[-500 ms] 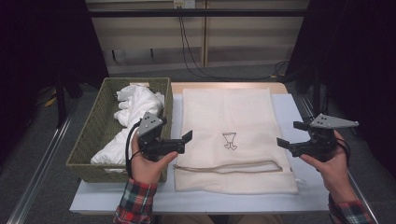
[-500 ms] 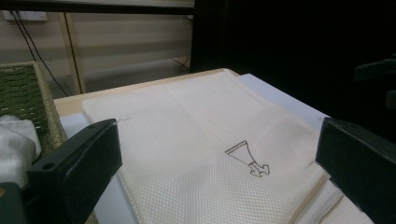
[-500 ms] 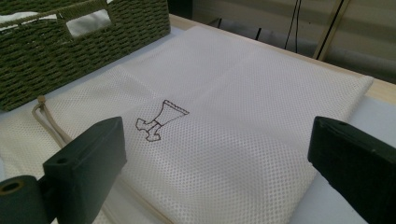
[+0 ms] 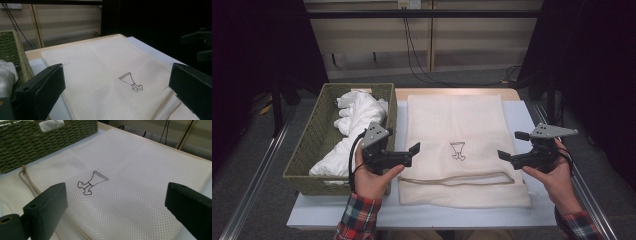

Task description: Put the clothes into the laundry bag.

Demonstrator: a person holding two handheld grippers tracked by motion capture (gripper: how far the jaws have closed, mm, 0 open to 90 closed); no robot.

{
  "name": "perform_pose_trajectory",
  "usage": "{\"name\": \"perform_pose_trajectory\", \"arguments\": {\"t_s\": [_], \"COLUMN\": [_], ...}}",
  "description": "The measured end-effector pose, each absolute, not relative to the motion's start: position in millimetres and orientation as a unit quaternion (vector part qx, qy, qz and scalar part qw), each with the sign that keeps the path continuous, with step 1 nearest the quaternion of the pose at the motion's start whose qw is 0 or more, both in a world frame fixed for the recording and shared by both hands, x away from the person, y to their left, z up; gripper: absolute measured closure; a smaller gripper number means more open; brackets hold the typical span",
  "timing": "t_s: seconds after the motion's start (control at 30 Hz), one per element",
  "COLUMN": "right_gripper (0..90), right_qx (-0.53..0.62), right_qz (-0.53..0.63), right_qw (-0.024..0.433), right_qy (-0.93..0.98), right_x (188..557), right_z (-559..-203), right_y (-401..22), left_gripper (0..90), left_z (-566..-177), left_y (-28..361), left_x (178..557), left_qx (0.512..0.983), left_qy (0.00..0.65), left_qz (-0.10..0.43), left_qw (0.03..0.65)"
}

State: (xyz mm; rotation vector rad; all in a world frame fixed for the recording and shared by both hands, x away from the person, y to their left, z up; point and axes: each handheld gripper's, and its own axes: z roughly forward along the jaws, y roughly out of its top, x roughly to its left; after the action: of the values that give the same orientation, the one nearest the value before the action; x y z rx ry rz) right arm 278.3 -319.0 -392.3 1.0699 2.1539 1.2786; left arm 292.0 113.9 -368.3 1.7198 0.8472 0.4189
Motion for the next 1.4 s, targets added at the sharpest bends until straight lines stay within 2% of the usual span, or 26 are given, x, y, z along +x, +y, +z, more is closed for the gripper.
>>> {"name": "perform_pose_trajectory", "arguments": {"t_s": [0.67,1.1,1.4], "right_gripper": [4.1,5.5,7.3], "right_qx": [0.37,0.338,0.327], "right_qz": [0.443,0.415,0.411], "right_qw": [0.193,0.17,0.159], "right_qy": [0.794,0.827,0.836], "right_x": [288.7,288.1,289.8], "right_z": [-407.9,-427.2,-434.5], "right_y": [-297.9,-258.0,-244.7], "left_gripper": [0.1,0.1,0.1], "left_z": [-374.0,-377.4,-382.3], "left_y": [97.6,87.4,83.7], "left_x": [290.7,294.6,293.9], "left_qx": [0.743,0.749,0.755], "left_qy": [0.336,0.333,0.331], "left_qz": [0.162,0.147,0.142], "left_qw": [0.555,0.553,0.548]}}
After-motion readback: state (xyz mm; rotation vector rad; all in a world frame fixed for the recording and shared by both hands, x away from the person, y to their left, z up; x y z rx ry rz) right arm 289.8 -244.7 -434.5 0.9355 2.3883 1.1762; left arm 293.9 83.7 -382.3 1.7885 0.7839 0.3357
